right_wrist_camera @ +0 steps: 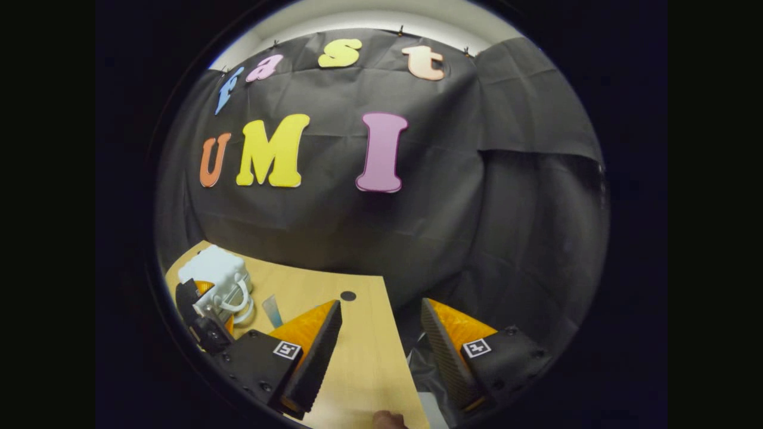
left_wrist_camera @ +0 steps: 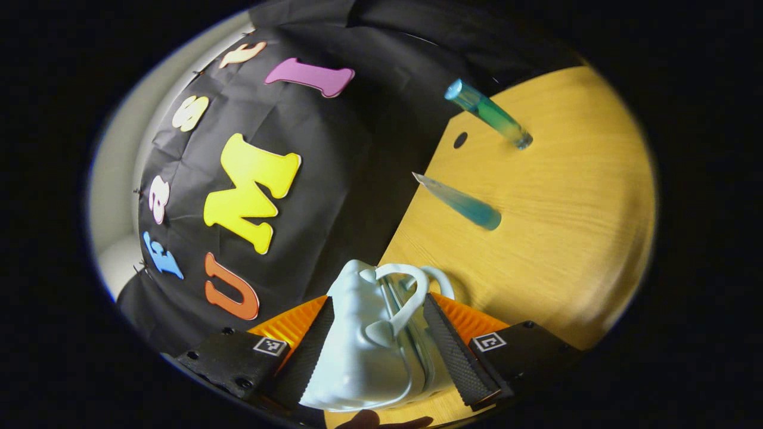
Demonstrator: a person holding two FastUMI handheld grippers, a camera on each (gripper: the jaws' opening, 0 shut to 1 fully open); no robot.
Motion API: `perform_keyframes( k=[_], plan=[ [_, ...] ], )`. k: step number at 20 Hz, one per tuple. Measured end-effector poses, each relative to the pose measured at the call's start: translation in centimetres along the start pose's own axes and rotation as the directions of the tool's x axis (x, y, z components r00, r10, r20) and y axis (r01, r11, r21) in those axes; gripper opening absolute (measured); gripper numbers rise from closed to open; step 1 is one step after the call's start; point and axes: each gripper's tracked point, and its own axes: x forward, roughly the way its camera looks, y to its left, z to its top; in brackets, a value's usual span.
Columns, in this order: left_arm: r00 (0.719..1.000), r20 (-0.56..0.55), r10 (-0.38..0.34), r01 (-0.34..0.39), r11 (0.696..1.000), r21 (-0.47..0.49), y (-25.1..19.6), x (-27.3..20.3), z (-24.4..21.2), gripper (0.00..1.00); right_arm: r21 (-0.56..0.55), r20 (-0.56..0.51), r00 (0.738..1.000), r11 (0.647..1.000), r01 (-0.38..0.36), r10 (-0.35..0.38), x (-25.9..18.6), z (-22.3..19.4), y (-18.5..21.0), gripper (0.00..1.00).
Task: First open the suitcase, pack the skin care products into it, and then close the suitcase.
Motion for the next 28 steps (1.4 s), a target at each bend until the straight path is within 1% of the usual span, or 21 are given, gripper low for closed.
perform_keyframes(
  k=[2,4,6,7,8,9,11,12,13,14,15,16,17,18,19,20,21,22,25,26,28],
  plan=[
    [1.0,-0.021,0.006,-0.004,0.995,0.097,-1.0,1.2,0.1,0.95,0.012,-0.023,1.0,1.0,-0.017,0.017,1.2,-1.5,-0.6,0.8],
    [0.999,-0.035,-0.001,0.007,0.983,0.182,-1.3,2.1,0.4,0.93,-0.009,-0.03,0.999,0.999,-0.039,0.039,2.0,-2.8,-0.9,0.8],
    [0.996,-0.083,-0.026,0.046,0.969,0.243,-2.2,3.2,-0.5,0.86,-0.03,-0.042,0.998,0.998,-0.049,0.048,2.5,-3.8,-1.4,0.8],
    [0.993,-0.112,-0.024,0.052,0.964,0.26,-2.2,3.5,-0.9,0.76,-0.033,-0.049,0.998,0.998,-0.049,0.047,2.6,-4.2,-1.6,0.79],
    [0.991,-0.132,-0.017,0.052,0.961,0.27,-2.0,3.5,-1.1,0.73,-0.034,-0.056,0.998,0.998,-0.043,0.041,2.6,-4.3,-1.8,0.79],
    [0.989,-0.149,-0.01,0.05,0.962,0.27,-1.8,3.7,-1.4,0.65,-0.033,-0.062,0.998,0.999,-0.035,0.033,2.6,-4.5,-2.0,0.8],
    [0.985,-0.17,-0.006,0.052,0.962,0.268,-1.3,3.9,-1.8,0.59,-0.031,-0.073,0.997,0.999,-0.029,0.027,2.0,-4.6,-1.6,0.8],
    [0.984,-0.178,-0.017,0.065,0.963,0.263,-1.3,4.0,-2.0,0.58,-0.038,-0.073,0.997,0.999,-0.028,0.025,1.8,-4.4,-1.3,0.8],
    [0.985,-0.173,-0.027,0.073,0.961,0.266,-1.3,4.1,-1.8,0.49,-0.05,-0.07,0.997,0.998,-0.026,0.023,1.4,-4.3,-0.8,0.8],
    [0.985,-0.17,-0.04,0.085,0.959,0.269,-1.2,4.1,-1.6,0.47,-0.063,-0.065,0.998,0.998,-0.024,0.02,1.1,-4.0,-0.2,0.8],
    [0.984,-0.169,-0.061,0.105,0.959,0.262,-1.5,4.1,-1.6,0.36,-0.073,-0.059,0.998,0.997,-0.019,0.014,0.6,-3.7,0.4,0.8],
    [0.982,-0.172,-0.08,0.122,0.961,0.247,-1.7,4.2,-1.8,0.31,-0.079,-0.056,0.998,0.997,-0.016,0.011,0.1,-3.4,1.1,0.8],
    [0.982,-0.165,-0.086,0.125,0.962,0.245,-1.4,4.0,-1.6,0.21,-0.085,-0.053,0.999,0.996,-0.009,0.005,-0.5,-3.1,1.8,0.8],
    [0.982,-0.156,-0.103,0.138,0.963,0.232,-1.2,4.1,-1.5,0.19,-0.091,-0.048,0.999,0.996,0.009,-0.013,-1.0,-2.6,2.3,0.8],
    [0.979,-0.146,-0.14,0.167,0.967,0.194,-1.1,3.9,-1.1,0.15,-0.094,-0.044,0.999,0.995,0.026,-0.03,-1.7,-2.2,2.8,0.8],
    [0.973,-0.133,-0.188,0.205,0.97,0.13,-0.9,3.8,-1.1,0.13,-0.096,-0.043,0.998,0.994,0.043,-0.047,-2.5,-1.9,3.3,0.8],
    [0.968,-0.125,-0.218,0.227,0.972,0.064,-0.2,3.4,-1.0,0.11,-0.094,-0.039,0.998,0.994,0.054,-0.058,-3.4,-1.7,4.0,0.79],
    [0.968,-0.112,-0.224,0.227,0.974,0.01,1.2,3.1,-0.8,0.11,-0.091,-0.036,0.997,0.994,0.061,-0.065,-4.2,-1.4,4.8,0.79],
    [0.979,-0.046,-0.197,0.191,0.975,-0.115,6.1,1.8,-0.3,0.08,-0.107,-0.04,0.996,0.992,0.069,-0.073,-5.8,-1.3,7.5,0.79],
    [0.983,-0.021,-0.185,0.18,0.972,-0.151,7.6,1.1,-0.4,0.06,-0.105,-0.042,0.996,0.992,0.07,-0.075,-6.1,-1.0,8.4,0.8],
    [0.985,0.015,-0.171,0.169,0.957,-0.237,10.3,-0.4,-1.2,0.04,-0.083,-0.029,0.997,0.994,0.075,-0.077,-6.7,0.0,10.5,0.8]
  ],
)
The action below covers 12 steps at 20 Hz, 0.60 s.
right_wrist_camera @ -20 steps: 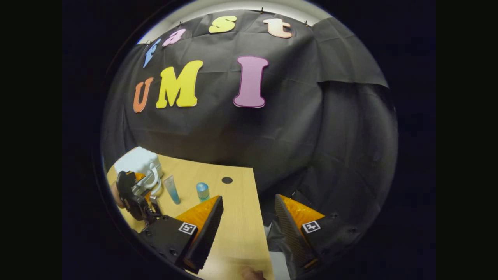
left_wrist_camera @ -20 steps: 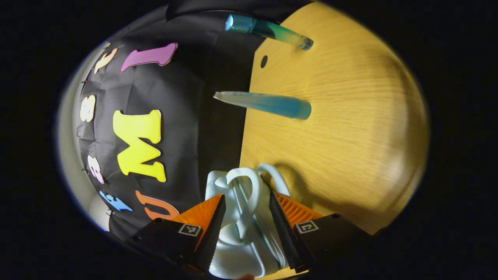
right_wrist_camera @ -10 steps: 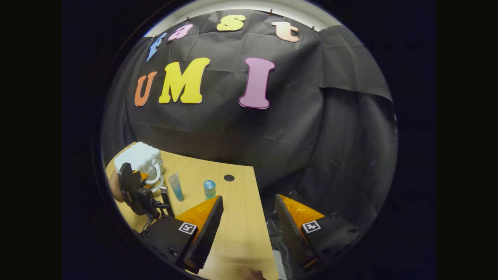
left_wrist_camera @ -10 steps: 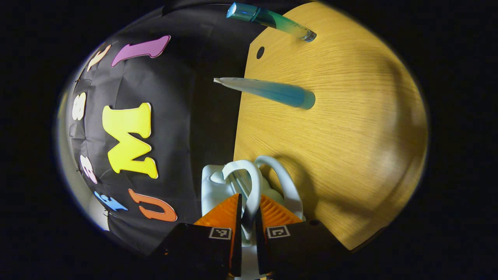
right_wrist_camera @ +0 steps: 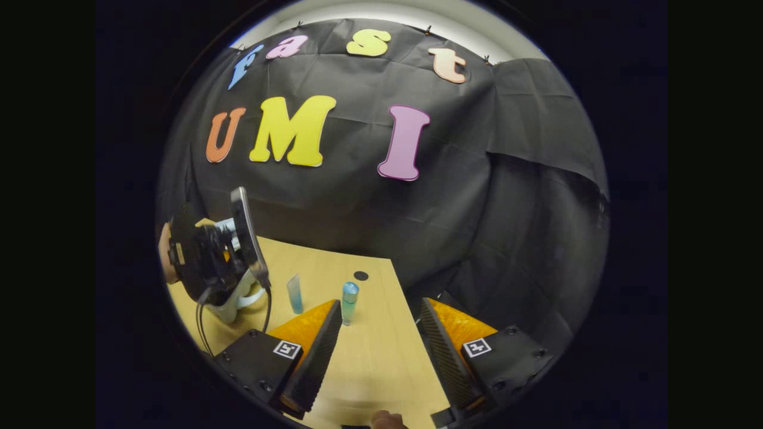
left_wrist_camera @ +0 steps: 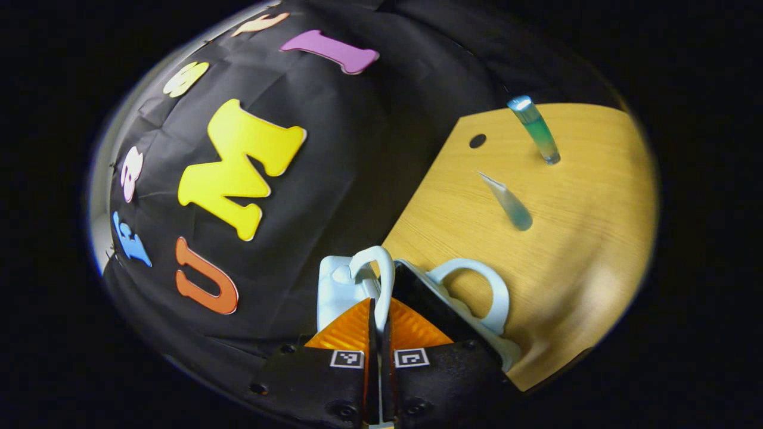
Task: First open the suitcase, pack the skin care products into it, and then close the suitcase.
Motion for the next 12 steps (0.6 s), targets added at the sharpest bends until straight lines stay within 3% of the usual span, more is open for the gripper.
perform_keyframes(
  k=[5,10,12],
  plan=[
    [0.996,0.073,0.044,-0.029,0.979,-0.203,9.5,-2.7,-3.0,0.03,0.029,0.037,0.999,1.0,0.0,-0.002,-1.4,2.7,4.9,0.8],
    [0.994,0.065,0.09,-0.055,0.908,-0.415,17.3,-2.9,-9.9,0.03,0.034,0.04,0.999,0.999,-0.022,0.021,-3.0,3.9,9.9,0.8],
    [0.993,0.031,0.118,-0.093,0.897,-0.432,19.3,-2.7,-13.2,0.03,0.018,0.043,0.999,0.999,-0.032,0.031,-3.5,4.2,11.5,0.8]
  ],
)
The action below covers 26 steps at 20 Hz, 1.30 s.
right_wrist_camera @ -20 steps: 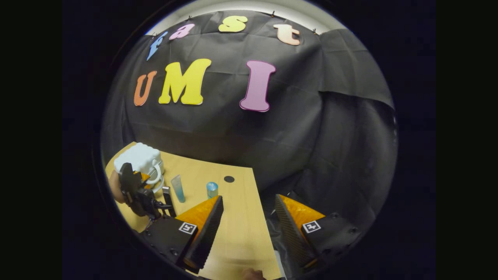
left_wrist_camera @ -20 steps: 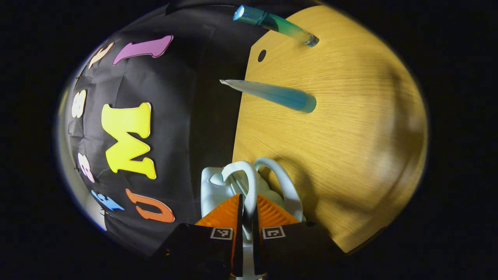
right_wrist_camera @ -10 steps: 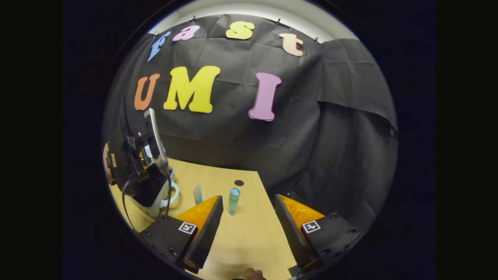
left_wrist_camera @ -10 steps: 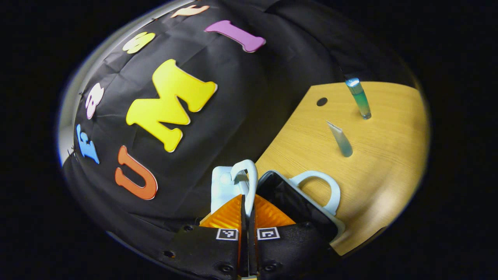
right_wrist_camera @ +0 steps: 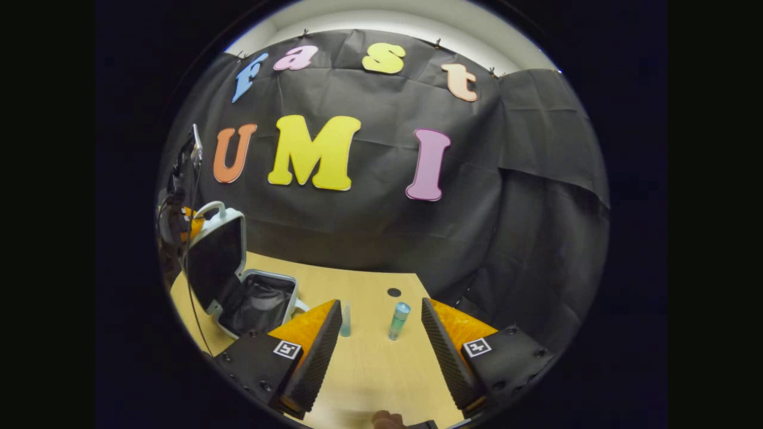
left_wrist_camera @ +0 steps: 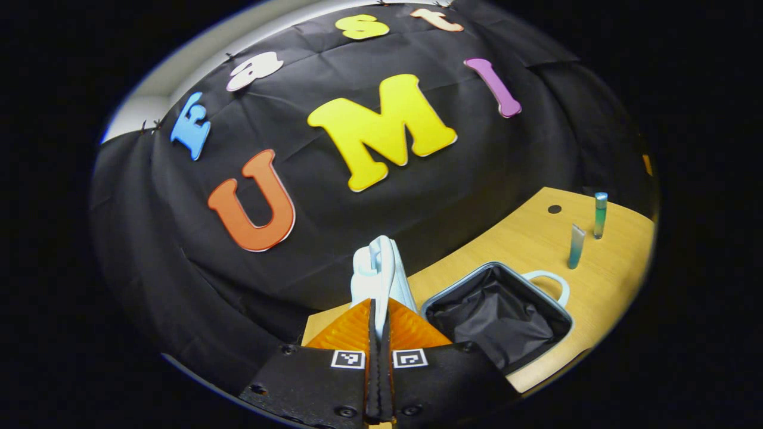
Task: First open the suitcase, pack the skin care products into it, and then close the suitcase.
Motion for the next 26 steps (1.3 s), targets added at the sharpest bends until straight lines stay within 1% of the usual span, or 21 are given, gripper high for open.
perform_keyframes(
  k=[5,7,10,11,12,14,16,18,21,23,24,25,26],
  plan=[
    [1.0,0.003,0.01,-0.01,1.0,-0.013,5.3,1.8,-5.1,0.03,-0.012,-0.01,1.0,1.0,-0.019,0.019,-1.1,0.4,3.0,0.8],
    [1.0,0.003,0.02,-0.02,1.0,0.011,7.0,2.8,-7.0,0.04,-0.006,-0.01,1.0,1.0,-0.029,0.029,-1.8,0.6,3.8,0.8],
    [0.997,-0.061,0.05,-0.049,0.998,0.028,9.7,4.5,-11.5,0.05,-0.032,0.005,0.999,0.999,-0.042,0.042,-2.7,1.1,4.7,0.8],
    [0.995,-0.094,0.046,-0.044,0.999,0.02,10.2,5.2,-13.3,0.05,-0.045,0.001,0.999,0.998,-0.04,0.04,-2.8,0.9,4.6,0.8],
    [0.99,-0.132,0.048,-0.049,0.999,0.002,10.6,5.9,-15.4,0.06,-0.055,-0.006,0.999,0.998,-0.036,0.036,-2.9,0.6,4.4,0.8],
    [0.978,-0.209,0.024,-0.039,0.997,-0.068,10.7,6.6,-19.8,0.06,-0.076,-0.026,0.999,0.997,-0.026,0.024,-3.1,-0.2,3.9,0.8],
    [0.962,-0.273,-0.025,-0.021,0.986,-0.165,10.0,6.9,-23.8,0.06,-0.082,-0.048,0.999,0.996,-0.017,0.014,-3.4,-1.0,3.5,0.8],
    [0.946,-0.316,-0.079,0.001,0.971,-0.239,8.8,7.3,-26.7,0.06,-0.086,-0.073,0.997,0.996,-0.011,0.004,-3.6,-1.8,3.1,0.8],
    [0.942,-0.31,-0.129,0.019,0.943,-0.333,8.2,7.6,-28.7,0.06,-0.118,-0.102,0.995,0.993,-0.005,-0.007,-3.5,-3.0,3.0,0.8],
    [0.935,-0.323,-0.146,0.01,0.921,-0.389,7.7,7.5,-30.1,0.08,-0.134,-0.116,0.993,0.991,-0.02,0.005,-3.3,-3.5,3.6,0.8],
    [0.928,-0.338,-0.156,0.001,0.909,-0.418,7.1,7.8,-30.8,0.1,-0.141,-0.12,0.993,0.99,-0.032,0.015,-3.2,-3.6,4.0,0.8],
    [0.934,-0.324,-0.153,-0.011,0.892,-0.453,7.1,7.9,-30.9,0.15,-0.144,-0.123,0.992,0.989,-0.044,0.027,-3.0,-3.7,4.4,0.8],
    [0.938,-0.317,-0.138,-0.033,0.877,-0.48,7.4,7.7,-30.8,0.18,-0.149,-0.125,0.991,0.987,-0.055,0.037,-2.8,-3.7,4.7,0.8]
  ],
)
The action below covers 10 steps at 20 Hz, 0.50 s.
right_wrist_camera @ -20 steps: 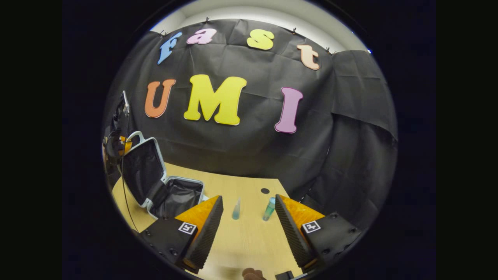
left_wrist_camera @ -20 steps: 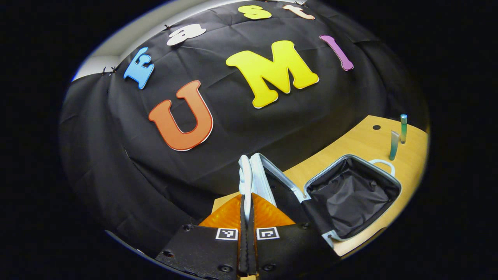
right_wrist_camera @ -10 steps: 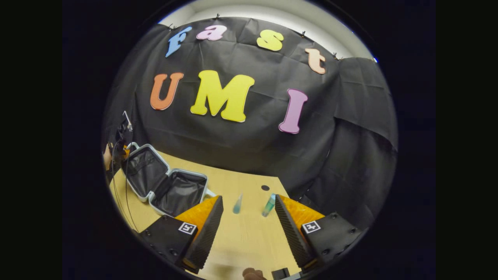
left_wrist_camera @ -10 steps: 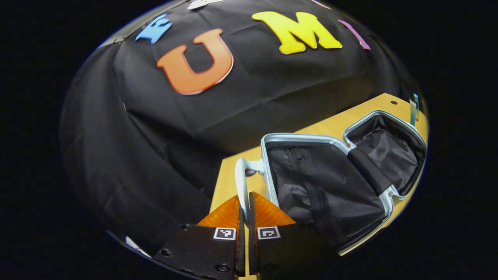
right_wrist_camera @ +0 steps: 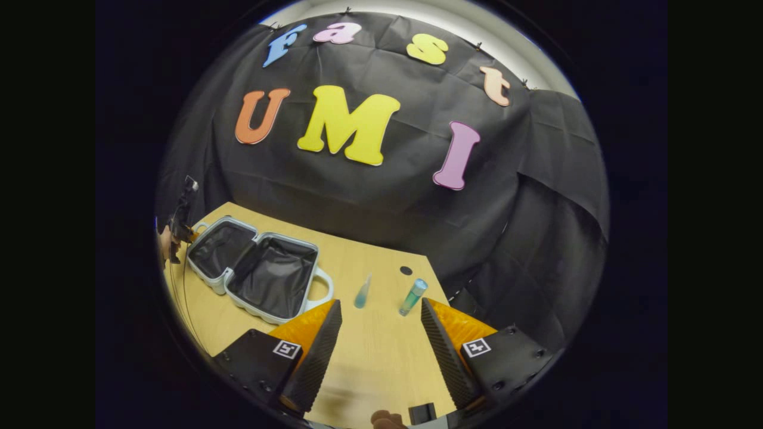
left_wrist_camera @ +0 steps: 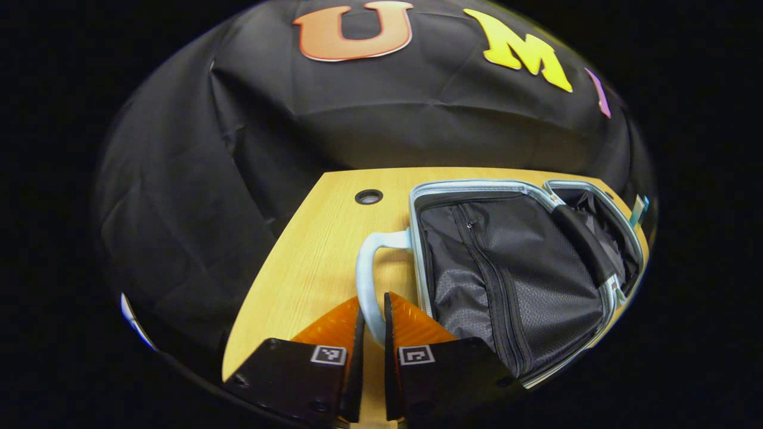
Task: First open the suitcase, pack the skin care products into it, and then close the suitcase.
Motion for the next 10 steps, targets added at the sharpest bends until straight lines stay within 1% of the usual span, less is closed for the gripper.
perform_keyframes(
  k=[1,2,3,4,5,6,7,8,9,10],
  plan=[
    [1.0,-0.001,0.013,-0.013,1.0,-0.026,0.3,-0.1,-0.1,0.24,-0.004,0.0,1.0,1.0,-0.012,0.012,0.1,-0.1,0.2,0.8],
    [1.0,-0.002,0.017,-0.017,0.999,-0.043,0.1,-0.7,0.0,0.28,-0.006,0.0,1.0,1.0,-0.025,0.025,0.3,-0.1,0.4,0.8],
    [1.0,-0.001,0.023,-0.023,0.998,-0.051,0.0,-1.2,0.1,0.36,-0.008,0.003,0.999,0.999,-0.034,0.034,0.5,0.0,0.5,0.8],
    [1.0,0.011,0.019,-0.019,0.998,-0.057,-0.2,-2.2,0.6,0.39,-0.007,0.006,0.999,0.999,-0.042,0.042,0.7,0.1,0.6,0.8],
    [0.999,0.031,0.023,-0.021,0.998,-0.06,-0.5,-3.1,1.4,0.45,-0.002,0.008,0.999,0.999,-0.053,0.053,1.0,0.0,0.5,0.8],
    [0.999,0.04,0.025,-0.023,0.998,-0.057,-0.9,-4.1,2.1,0.44,0.005,0.008,0.998,0.998,-0.06,0.06,1.2,0.0,0.3,0.8],
    [0.998,0.054,0.035,-0.033,0.998,-0.046,-1.3,-5.1,2.8,0.71,0.014,0.009,0.998,0.998,-0.067,0.067,1.5,-0.2,0.0,0.8],
    [0.997,0.074,0.034,-0.031,0.999,-0.04,-2.1,-6.2,3.6,0.77,0.025,0.009,0.997,0.997,-0.072,0.072,1.7,-0.4,-0.5,0.8],
    [0.995,0.099,0.017,-0.013,0.999,-0.036,-3.5,-7.5,4.8,0.8,0.034,0.011,0.997,0.997,-0.075,0.075,2.0,-0.5,-0.8,0.8],
    [0.993,0.121,0.003,0.0,1.0,-0.028,-5.1,-8.7,5.7,0.81,0.043,0.012,0.997,0.996,-0.079,0.079,2.3,-0.6,-1.3,0.8]
  ],
)
